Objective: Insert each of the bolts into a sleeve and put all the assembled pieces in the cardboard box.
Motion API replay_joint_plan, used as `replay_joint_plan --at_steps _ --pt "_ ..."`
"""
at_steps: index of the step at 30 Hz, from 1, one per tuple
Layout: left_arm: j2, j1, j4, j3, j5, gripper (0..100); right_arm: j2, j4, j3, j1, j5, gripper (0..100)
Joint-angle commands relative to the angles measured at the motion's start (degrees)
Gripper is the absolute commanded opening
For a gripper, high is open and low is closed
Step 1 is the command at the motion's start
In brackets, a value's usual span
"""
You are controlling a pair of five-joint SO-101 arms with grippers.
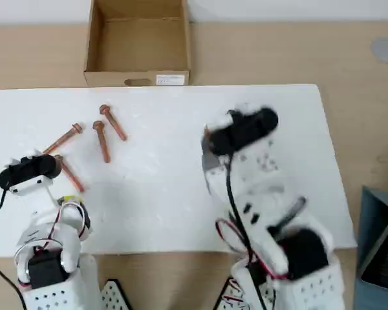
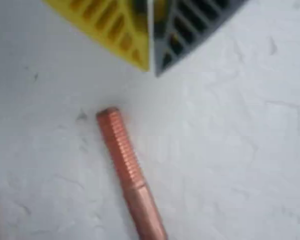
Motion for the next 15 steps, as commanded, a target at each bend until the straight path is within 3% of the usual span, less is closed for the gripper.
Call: replay_joint_plan --at_steps 1,5,15 --pt "-0.31 -0.62 -3.96 2.81 -0.35 0 11.82 -2.73 -13.05 1.01 -0.26 0.9" --pt "-0.31 -0.7 -6.15 6.77 -0.35 0 23.96 -6.33 -22.55 1.01 0.35 0.9" --pt "-0.31 -0.7 -6.07 7.74 -0.35 0 52.44 -16.35 -41.63 1.01 11.78 0.9"
